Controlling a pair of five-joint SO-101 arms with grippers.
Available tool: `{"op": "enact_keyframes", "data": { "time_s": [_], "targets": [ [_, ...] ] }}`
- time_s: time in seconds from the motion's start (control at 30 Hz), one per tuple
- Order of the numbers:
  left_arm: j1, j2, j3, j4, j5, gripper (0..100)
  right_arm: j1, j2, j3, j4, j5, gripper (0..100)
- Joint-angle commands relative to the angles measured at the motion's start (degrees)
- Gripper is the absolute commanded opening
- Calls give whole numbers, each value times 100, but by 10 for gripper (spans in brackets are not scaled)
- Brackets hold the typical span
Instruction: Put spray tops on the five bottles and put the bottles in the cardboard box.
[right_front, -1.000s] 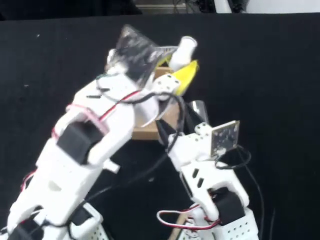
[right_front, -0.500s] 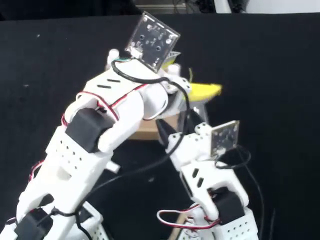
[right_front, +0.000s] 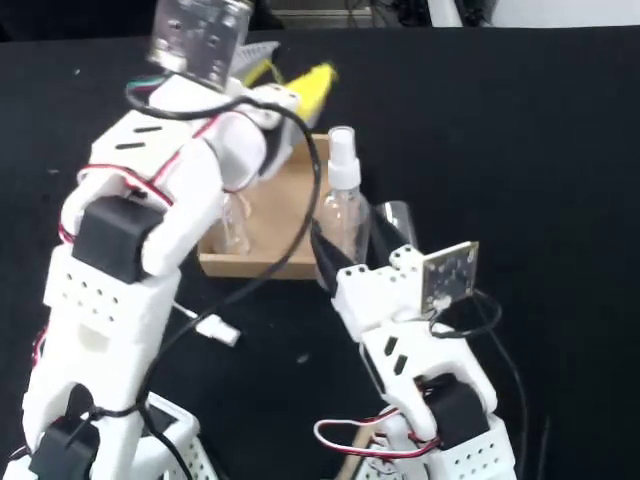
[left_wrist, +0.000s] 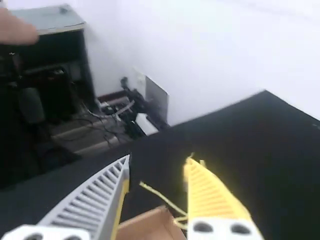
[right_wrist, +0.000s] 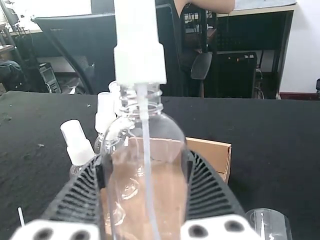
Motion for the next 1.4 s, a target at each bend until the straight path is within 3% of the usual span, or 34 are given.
{"op": "enact_keyframes", "data": {
  "time_s": [0.0,0.27,0.5,1.13,1.37],
  "targets": [
    [-180,0,171,-536,0,64,-18,-84,-75,-176,26,11],
    [-154,0,374,-712,-53,29,-18,-92,-75,-176,26,11],
    [330,132,418,-246,-941,29,-18,-92,-84,-176,26,11],
    [901,167,-171,870,-958,29,-18,-92,-84,-176,26,11],
    [971,149,-198,853,-923,29,-18,-92,-84,-176,26,11]
  ]
}}
